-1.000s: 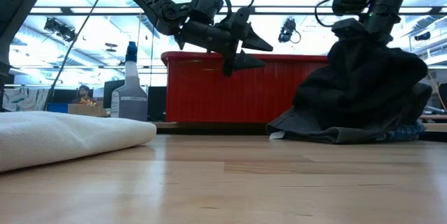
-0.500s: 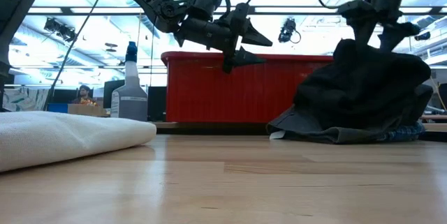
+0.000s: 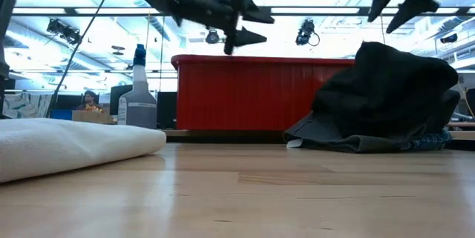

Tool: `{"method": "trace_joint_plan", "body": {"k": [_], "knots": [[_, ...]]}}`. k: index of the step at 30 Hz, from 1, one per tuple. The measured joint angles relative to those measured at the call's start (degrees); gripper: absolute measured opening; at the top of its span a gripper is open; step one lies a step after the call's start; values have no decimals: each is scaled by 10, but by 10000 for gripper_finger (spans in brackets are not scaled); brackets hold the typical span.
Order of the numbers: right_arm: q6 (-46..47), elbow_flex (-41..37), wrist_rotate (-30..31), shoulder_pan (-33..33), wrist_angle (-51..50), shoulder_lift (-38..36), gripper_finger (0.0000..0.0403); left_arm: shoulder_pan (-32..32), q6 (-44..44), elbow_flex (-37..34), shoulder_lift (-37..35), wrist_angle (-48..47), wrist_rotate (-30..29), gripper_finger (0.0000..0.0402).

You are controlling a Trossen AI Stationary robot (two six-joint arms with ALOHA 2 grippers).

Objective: Fold laundry
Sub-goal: Put the folded black pants into the red bin

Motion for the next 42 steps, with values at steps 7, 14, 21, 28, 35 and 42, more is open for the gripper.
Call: {"method": "trace_joint_plan", "body": {"k": [7, 14, 21, 28, 35, 42], "knots": [[-47, 0, 22, -41, 22, -105, 297, 13, 71, 0, -85, -122, -73, 288], [-21, -10, 21, -47, 17, -185, 297, 17, 112, 0, -122, -178, -110, 272], [36, -60, 21, -47, 23, -269, 297, 15, 135, 0, -128, -205, -111, 237], [69, -123, 25, -47, 117, -347, 297, 15, 162, 0, -175, -304, -132, 208], [96, -209, 21, -47, 192, -406, 297, 15, 172, -67, -251, -318, -146, 185], [159, -285, -22, -47, 258, -439, 297, 15, 85, -246, -351, -224, -148, 181]]}}
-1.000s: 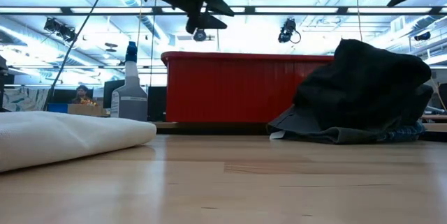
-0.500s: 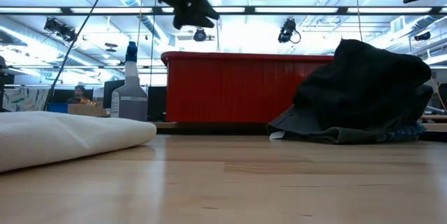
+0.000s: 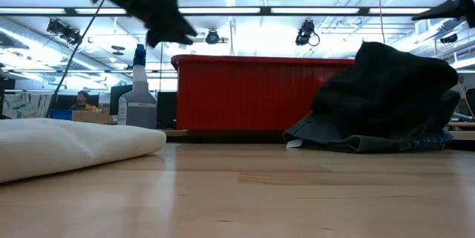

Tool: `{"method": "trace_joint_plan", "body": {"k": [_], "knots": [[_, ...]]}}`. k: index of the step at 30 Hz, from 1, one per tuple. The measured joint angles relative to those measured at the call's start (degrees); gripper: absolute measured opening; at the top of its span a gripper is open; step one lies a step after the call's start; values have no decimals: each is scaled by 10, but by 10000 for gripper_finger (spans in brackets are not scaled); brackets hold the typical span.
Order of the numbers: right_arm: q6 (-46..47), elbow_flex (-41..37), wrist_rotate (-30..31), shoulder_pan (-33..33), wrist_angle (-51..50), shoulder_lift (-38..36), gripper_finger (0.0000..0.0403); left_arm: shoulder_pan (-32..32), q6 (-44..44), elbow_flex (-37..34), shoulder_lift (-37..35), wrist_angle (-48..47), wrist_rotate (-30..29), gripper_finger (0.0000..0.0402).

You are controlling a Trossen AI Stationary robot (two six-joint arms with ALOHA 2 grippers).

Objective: Fold laundry
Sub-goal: Put the folded black pants into the red bin

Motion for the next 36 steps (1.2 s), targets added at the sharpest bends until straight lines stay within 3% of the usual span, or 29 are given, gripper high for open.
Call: {"method": "trace_joint_plan", "body": {"k": [9, 21, 36], "knots": [[2, -42, -6, 0, 64, -24, 297, 0, -83, -149, -101, 31, -41, 181], [39, -92, -23, 0, 64, -76, 297, 0, -169, -270, -127, 144, -43, 181], [47, -98, -38, 0, 63, -82, 297, 0, -205, -313, -127, 180, -43, 181]]}}
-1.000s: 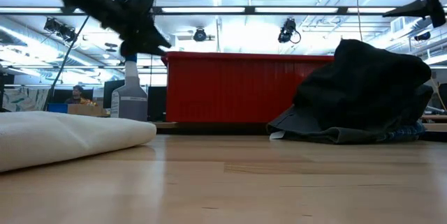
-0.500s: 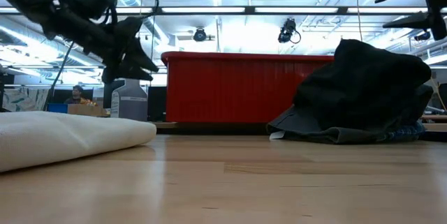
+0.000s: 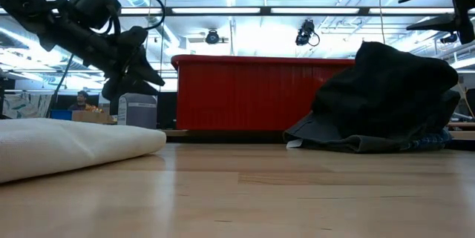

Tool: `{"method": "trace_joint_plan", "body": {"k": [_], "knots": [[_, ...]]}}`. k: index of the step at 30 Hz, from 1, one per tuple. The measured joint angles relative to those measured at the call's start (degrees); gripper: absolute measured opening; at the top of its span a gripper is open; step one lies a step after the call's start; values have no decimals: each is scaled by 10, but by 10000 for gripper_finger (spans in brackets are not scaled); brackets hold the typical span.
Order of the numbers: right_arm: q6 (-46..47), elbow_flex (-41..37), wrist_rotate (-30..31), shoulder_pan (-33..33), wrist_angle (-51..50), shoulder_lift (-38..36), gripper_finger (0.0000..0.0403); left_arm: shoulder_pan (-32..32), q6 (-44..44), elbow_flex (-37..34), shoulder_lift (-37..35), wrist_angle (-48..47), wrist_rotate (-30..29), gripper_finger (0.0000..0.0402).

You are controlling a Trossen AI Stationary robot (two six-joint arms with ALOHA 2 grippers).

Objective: Fold laundry
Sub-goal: Put the folded black pants into the red bin

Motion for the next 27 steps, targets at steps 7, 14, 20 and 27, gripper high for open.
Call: {"method": "trace_joint_plan", "body": {"k": [7, 14, 20, 27], "knots": [[21, 0, 0, 0, 0, 1, 297, 0, -14, 0, 0, 42, 11, 181], [56, 0, -62, 0, 60, 80, 297, -6, 28, 65, 16, 100, 97, 181], [0, 35, -54, 2, 148, 221, 297, -15, 90, 220, 113, -29, 101, 181], [-91, 116, -38, 2, 83, 364, 297, -17, 46, 353, 274, -50, 203, 181]]}}
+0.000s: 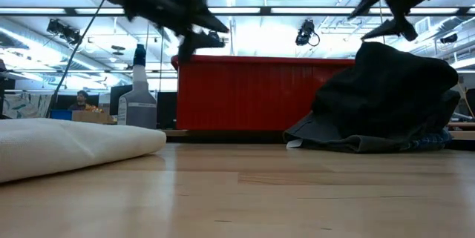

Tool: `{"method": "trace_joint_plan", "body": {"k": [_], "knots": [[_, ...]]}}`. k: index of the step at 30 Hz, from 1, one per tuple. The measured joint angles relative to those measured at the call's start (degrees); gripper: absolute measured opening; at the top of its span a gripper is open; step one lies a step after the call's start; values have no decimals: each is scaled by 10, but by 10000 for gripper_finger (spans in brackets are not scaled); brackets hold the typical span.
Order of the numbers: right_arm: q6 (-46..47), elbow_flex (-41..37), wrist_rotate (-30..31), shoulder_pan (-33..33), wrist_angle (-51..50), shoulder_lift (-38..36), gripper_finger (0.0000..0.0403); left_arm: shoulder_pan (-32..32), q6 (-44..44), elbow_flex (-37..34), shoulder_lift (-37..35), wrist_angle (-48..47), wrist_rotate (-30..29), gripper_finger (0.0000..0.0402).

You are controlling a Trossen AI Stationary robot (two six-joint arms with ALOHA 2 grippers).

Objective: Fold laundry
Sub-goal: Put the folded black pants into the red bin

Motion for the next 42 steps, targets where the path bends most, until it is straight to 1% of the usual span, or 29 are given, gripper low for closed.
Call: {"method": "trace_joint_plan", "body": {"k": [3, 5, 10, 13, 17, 19, 23, 25, 27, 30, 32, 34, 37, 39, 42], "knots": [[-24, 44, 2, 0, -85, 53, 297, -9, -14, 39, 67, -4, 40, 181], [-44, 81, 13, 8, -145, 80, 297, -19, -15, 62, 103, -3, 47, 181], [-70, 190, 76, 40, -290, 129, 297, -45, -20, 114, 174, 8, 42, 181], [-71, 235, 66, 45, -364, 151, 297, -56, -29, 147, 210, 22, 22, 183], [-84, 243, 17, 46, -419, 165, 297, -58, -30, 202, 260, 25, 12, 202], [-96, 239, 7, 47, -452, 170, 298, -55, -29, 227, 279, 24, 12, 219], [-101, 235, 39, 47, -538, 182, 298, -47, -29, 269, 311, 23, 18, 256], [-101, 235, 42, 46, -573, 188, 298, -44, -29, 281, 320, 25, 27, 271], [-101, 235, 25, 46, -590, 194, 298, -41, -28, 286, 322, 24, 38, 282], [-101, 235, -13, 47, -595, 202, 298, -35, -10, 286, 324, 22, 40, 287], [-101, 235, -21, 53, -595, 207, 298, -28, -4, 286, 325, 14, 40, 288], [-101, 235, -14, 61, -595, 212, 298, -19, -4, 286, 325, 10, 45, 288], [-101, 235, 15, 69, -585, 220, 298, -8, -4, 286, 325, 6, 53, 288], [-92, 235, 34, 71, -560, 223, 298, -3, -3, 286, 325, 7, 54, 288], [-82, 235, 38, 71, -513, 223, 298, 3, -4, 286, 325, 8, 43, 288]]}}
